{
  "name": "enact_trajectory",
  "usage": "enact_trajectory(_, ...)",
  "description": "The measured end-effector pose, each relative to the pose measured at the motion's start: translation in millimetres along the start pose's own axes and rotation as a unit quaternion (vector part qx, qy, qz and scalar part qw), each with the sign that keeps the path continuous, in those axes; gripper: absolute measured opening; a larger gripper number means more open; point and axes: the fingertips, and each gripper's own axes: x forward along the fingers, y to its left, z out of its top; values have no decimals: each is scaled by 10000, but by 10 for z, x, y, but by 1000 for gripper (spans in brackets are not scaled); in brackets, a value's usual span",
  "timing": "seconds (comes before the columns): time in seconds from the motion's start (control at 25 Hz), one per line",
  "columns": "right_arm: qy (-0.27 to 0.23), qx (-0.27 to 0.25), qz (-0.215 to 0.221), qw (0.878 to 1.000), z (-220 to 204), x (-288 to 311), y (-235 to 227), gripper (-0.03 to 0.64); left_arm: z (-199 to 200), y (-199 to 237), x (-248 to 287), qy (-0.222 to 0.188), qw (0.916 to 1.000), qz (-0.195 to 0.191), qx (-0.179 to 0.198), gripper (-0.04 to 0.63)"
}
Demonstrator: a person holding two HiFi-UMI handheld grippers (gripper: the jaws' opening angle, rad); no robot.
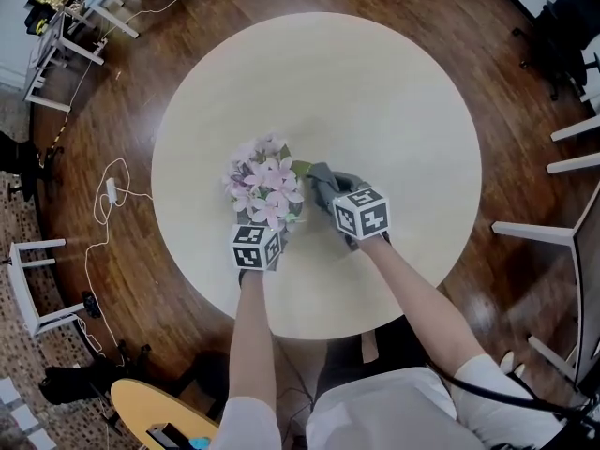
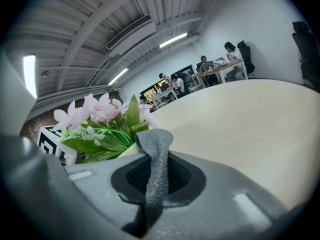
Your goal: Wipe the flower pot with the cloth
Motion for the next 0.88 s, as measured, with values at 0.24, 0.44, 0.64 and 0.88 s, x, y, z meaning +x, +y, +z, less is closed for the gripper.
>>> enact_trajectory(0.24, 32, -995, -14, 9950, 48, 174, 171, -3, 29, -44, -26, -2, 9999, -148, 10, 460)
enact_trajectory(0.44, 245, -1064, 684, 9917, -238, 83, 361, -3, 23, -27, -5, -46, 9999, -26, -105, 460)
enact_trajectory(0.64, 484, -1162, 801, 9888, -487, 50, 459, -3, 13, -79, 6, 79, 10000, 51, 17, 462)
enact_trajectory(0.88, 405, -1068, 782, 9904, -452, 51, 388, -3, -107, -275, -123, 40, 9979, -650, 12, 506)
